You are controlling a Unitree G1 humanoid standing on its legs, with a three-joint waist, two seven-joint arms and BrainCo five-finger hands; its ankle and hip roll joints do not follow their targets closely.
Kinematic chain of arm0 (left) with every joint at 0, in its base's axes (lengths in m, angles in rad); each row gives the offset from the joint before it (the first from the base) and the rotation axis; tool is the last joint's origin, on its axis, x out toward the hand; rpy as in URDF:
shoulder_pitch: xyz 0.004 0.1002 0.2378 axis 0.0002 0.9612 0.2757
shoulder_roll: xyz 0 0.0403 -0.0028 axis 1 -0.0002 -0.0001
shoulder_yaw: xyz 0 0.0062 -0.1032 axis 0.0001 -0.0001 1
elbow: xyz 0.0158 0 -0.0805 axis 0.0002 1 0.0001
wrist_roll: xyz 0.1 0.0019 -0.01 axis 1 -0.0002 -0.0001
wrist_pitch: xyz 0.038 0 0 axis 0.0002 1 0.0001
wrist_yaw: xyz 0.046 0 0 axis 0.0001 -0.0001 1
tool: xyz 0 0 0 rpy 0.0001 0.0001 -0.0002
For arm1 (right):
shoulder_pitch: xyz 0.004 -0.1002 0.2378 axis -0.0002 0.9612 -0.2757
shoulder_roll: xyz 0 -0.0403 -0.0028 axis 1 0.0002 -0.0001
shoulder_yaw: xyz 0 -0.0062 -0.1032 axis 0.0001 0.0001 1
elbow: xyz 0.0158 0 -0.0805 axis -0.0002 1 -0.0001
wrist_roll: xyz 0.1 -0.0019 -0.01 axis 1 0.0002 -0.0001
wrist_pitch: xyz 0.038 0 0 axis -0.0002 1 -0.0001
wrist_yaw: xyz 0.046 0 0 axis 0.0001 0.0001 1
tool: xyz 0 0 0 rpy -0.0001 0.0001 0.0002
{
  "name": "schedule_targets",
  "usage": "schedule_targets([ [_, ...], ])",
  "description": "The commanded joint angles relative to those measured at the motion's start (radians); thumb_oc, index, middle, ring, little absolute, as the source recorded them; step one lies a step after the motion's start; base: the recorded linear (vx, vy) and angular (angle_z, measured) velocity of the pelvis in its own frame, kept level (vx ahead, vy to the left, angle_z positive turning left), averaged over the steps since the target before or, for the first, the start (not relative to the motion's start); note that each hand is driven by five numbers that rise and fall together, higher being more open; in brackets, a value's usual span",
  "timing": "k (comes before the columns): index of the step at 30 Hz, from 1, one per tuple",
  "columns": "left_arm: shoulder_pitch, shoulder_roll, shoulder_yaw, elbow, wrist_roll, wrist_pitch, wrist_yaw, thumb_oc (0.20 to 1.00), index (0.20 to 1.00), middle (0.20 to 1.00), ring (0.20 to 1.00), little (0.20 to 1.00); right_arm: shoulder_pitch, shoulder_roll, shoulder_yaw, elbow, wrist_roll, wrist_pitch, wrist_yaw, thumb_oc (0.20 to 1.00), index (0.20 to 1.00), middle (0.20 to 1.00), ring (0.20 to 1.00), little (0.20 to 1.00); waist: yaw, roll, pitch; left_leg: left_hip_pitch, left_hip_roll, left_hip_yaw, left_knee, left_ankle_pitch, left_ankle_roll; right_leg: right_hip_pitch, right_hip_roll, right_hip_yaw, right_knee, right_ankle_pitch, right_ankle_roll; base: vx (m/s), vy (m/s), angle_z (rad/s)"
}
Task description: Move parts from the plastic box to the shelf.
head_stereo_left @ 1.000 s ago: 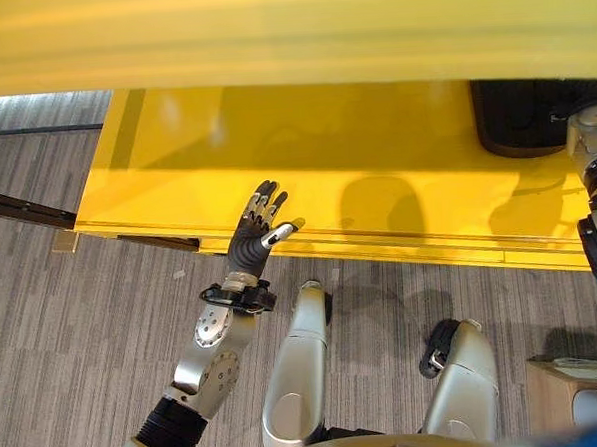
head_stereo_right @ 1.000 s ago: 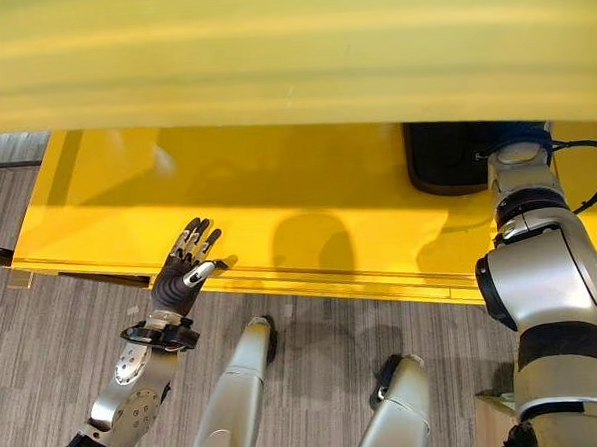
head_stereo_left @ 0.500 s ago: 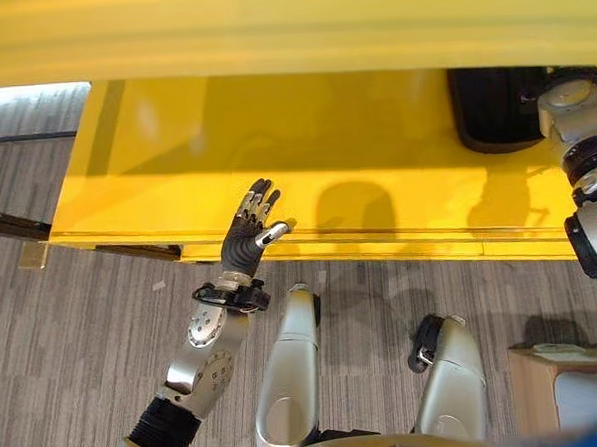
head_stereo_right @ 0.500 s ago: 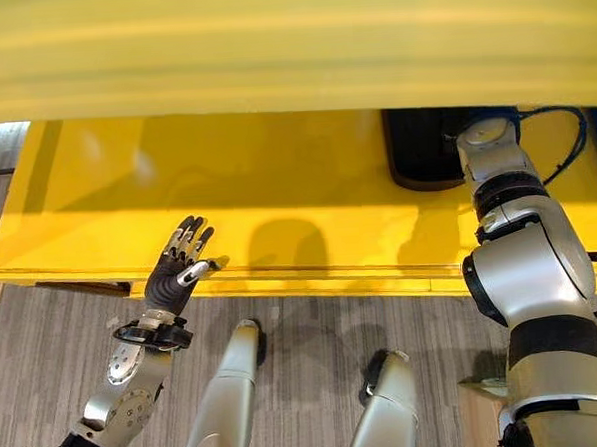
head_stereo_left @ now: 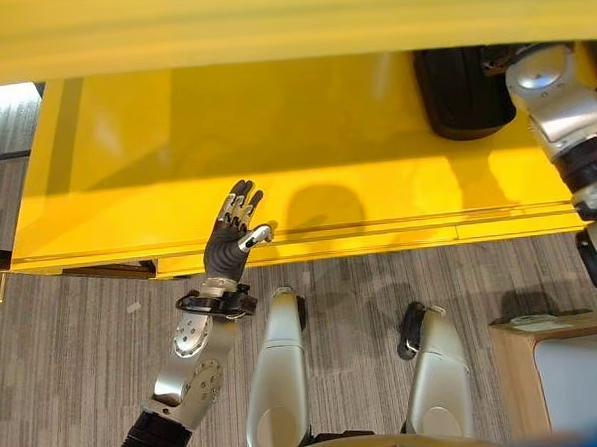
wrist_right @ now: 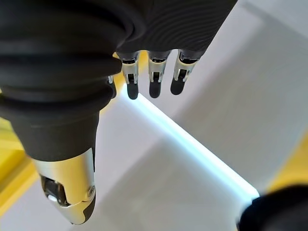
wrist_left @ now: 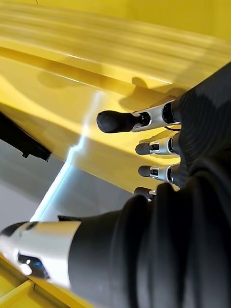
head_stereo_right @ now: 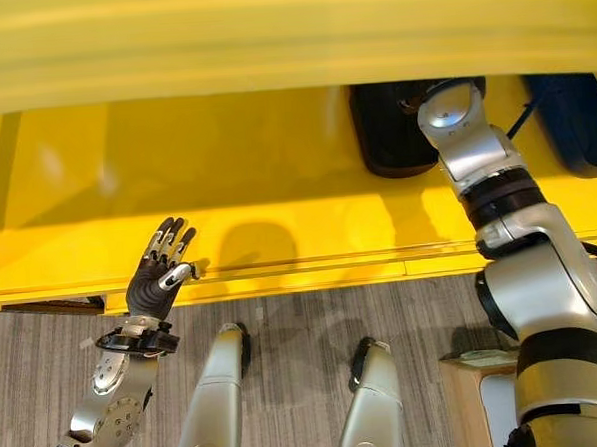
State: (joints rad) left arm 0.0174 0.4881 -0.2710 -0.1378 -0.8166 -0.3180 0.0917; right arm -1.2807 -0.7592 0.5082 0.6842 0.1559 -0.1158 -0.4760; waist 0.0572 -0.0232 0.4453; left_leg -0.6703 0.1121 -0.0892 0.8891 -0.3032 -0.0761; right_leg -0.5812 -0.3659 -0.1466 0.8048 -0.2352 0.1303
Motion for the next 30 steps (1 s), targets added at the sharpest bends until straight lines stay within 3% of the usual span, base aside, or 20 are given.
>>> schedule_targets([
  [1,0.002,0.008,0.037,0.022,-0.005,-0.011,0.012,1.000,1.000,1.000,1.000,1.000,0.002,-0.049,-0.062,-0.044,-0.087,-0.019,-0.042,1.000,1.000,1.000,1.000,1.000,-0.001,-0.002,-0.007,0.044,0.021,-0.038,-0.037,-0.009,0.005,0.075,0.038,-0.005,0.113,-0.120,-0.068,0.02,-0.011,-0.05],
  [6,0.004,-0.003,0.050,0.036,0.015,-0.003,0.005,1.000,1.000,1.000,1.000,1.000,0.208,-0.037,-0.198,-0.279,-0.153,-0.034,-0.026,1.000,1.000,1.000,1.000,1.000,-0.019,-0.013,-0.032,0.105,0.034,-0.037,-0.080,-0.001,0.000,0.131,0.045,-0.009,0.066,-0.109,-0.067,0.01,-0.025,-0.11],
  [8,0.006,-0.018,0.064,0.056,0.036,0.007,-0.008,1.000,1.000,1.000,1.000,1.000,0.441,0.053,-0.309,-0.434,-0.122,-0.085,0.023,1.000,1.000,1.000,1.000,1.000,-0.035,-0.019,-0.057,0.166,0.054,-0.031,-0.149,0.029,-0.009,0.193,0.062,-0.020,-0.004,-0.085,-0.066,0.04,-0.069,-0.13],
  [12,0.020,-0.049,0.085,0.087,0.053,0.016,-0.033,1.000,1.000,1.000,1.000,1.000,0.767,0.246,-0.371,-0.603,-0.040,-0.148,0.125,1.000,1.000,1.000,1.000,1.000,-0.057,-0.037,-0.119,0.300,0.092,-0.008,-0.344,0.116,-0.021,0.315,0.109,-0.045,-0.190,-0.012,-0.046,0.06,-0.081,-0.22],
  [16,0.038,-0.088,0.115,0.116,0.084,0.015,-0.052,1.000,1.000,1.000,1.000,1.000,0.946,0.327,-0.393,-0.703,0.008,-0.182,0.193,1.000,1.000,1.000,1.000,1.000,-0.083,-0.037,-0.182,0.412,0.123,0.027,-0.541,0.199,-0.028,0.386,0.145,-0.051,-0.341,0.045,-0.025,0.07,-0.025,-0.16],
  [23,0.069,-0.138,0.150,0.158,0.116,0.012,-0.072,1.000,1.000,1.000,1.000,1.000,1.119,0.362,-0.402,-0.771,0.031,-0.193,0.262,1.000,1.000,1.000,1.000,1.000,-0.103,-0.022,-0.259,0.550,0.158,0.095,-0.789,0.306,-0.037,0.463,0.185,-0.022,-0.553,0.132,0.000,0.06,0.001,-0.17],
  [26,0.073,-0.177,0.154,0.187,0.144,0.007,-0.079,1.000,1.000,1.000,1.000,1.000,1.241,0.390,-0.431,-0.778,0.120,-0.211,0.299,1.000,1.000,1.000,1.000,1.000,-0.132,0.005,-0.326,0.624,0.178,0.149,-0.950,0.380,-0.062,0.526,0.208,-0.014,-0.711,0.186,0.012,0.13,-0.001,-0.24],
  [30,0.073,-0.191,0.161,0.188,0.151,0.002,-0.078,1.000,1.000,1.000,1.000,1.000,1.279,0.393,-0.452,-0.794,0.144,-0.217,0.308,1.000,1.000,1.000,1.000,1.000,-0.141,0.019,-0.349,0.641,0.188,0.170,-0.973,0.392,-0.071,0.543,0.215,-0.012,-0.737,0.195,0.012,0.06,-0.022,-0.15],
])
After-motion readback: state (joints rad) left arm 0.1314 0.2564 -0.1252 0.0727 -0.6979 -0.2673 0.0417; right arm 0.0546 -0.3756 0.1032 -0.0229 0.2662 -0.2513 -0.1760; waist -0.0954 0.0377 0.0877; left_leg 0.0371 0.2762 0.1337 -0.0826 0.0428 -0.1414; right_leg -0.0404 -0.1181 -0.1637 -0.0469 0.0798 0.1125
